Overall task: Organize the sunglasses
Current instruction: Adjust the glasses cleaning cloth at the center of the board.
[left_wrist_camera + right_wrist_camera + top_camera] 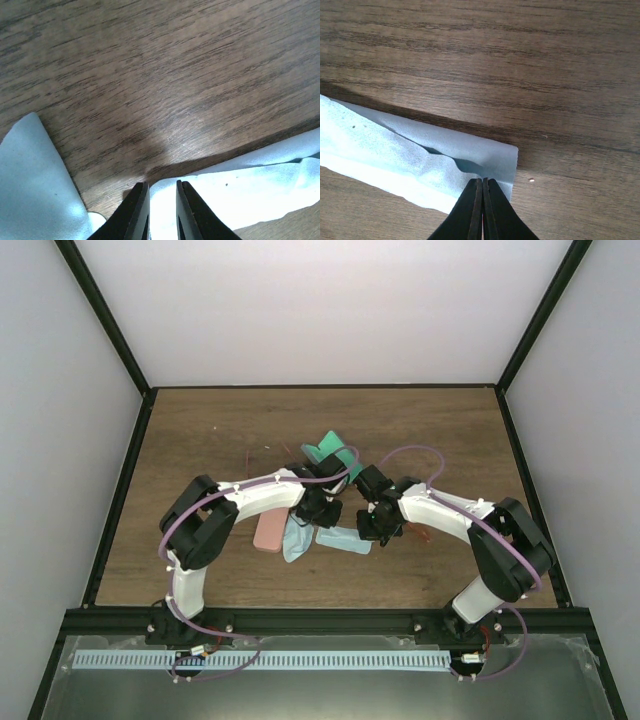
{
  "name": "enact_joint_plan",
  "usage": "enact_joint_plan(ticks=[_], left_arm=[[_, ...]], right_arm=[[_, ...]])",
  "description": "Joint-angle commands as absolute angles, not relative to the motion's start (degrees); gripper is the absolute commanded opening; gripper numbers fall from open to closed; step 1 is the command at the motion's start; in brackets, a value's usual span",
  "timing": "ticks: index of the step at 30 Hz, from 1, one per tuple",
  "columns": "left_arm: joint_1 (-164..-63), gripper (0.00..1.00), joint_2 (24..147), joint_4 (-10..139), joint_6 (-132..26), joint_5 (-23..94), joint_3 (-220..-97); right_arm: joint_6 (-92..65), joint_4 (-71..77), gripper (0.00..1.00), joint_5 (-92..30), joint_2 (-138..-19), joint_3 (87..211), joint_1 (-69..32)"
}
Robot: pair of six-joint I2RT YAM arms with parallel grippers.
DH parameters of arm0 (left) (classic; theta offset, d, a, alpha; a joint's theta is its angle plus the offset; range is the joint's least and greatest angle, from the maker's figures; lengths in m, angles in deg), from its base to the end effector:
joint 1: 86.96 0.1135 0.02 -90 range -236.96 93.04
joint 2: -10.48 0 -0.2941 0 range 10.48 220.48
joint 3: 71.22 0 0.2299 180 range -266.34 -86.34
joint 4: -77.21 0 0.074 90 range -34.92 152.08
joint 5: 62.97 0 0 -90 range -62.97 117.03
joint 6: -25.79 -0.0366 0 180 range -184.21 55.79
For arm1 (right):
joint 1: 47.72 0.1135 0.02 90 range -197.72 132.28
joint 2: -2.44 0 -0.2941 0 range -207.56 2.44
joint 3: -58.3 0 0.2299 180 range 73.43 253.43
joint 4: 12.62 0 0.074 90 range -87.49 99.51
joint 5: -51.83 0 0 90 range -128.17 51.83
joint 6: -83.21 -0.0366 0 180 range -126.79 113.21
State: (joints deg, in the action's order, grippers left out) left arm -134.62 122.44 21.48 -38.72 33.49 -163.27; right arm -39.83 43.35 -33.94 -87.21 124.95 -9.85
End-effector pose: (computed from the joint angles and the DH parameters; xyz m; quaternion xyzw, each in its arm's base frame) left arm 0.2485 -0.2789 0.2011 0.1974 0.9707 -0.1193 0.0669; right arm 0.1965 0.1562 0.2093 -0.0455 0.9937 0.0856 0.0569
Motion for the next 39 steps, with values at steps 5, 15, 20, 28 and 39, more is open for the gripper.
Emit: enact_joint_plan(ticks=[5, 15, 20, 28, 39], left_arm=[[-134.38, 0.22, 122.13, 22.33, -39.26, 34.27, -162.74], [-134.41, 0.22, 122.89, 22.80, -39.52, 34.45, -161.93], [-134.35, 0.21, 123.07, 23.13, -39.60, 34.60, -161.89], [-134.42, 0.05, 123.24, 22.97, -39.78, 34.98, -162.54], [-134.36, 0.04, 121.95, 22.60, -39.96, 34.86, -162.78]], right_arm=[[-39.32, 43.29, 0.01, -34.76, -87.82, 126.24, -9.18], [-39.74, 43.35, 0.01, -34.65, -87.73, 126.16, -9.24], [-39.86, 43.42, 0.01, -34.65, -87.62, 126.16, -9.27], [-39.71, 43.44, 0.01, -34.65, -87.99, 126.41, -9.22], [-39.84, 43.18, 0.01, -34.26, -87.99, 126.33, -9.22]])
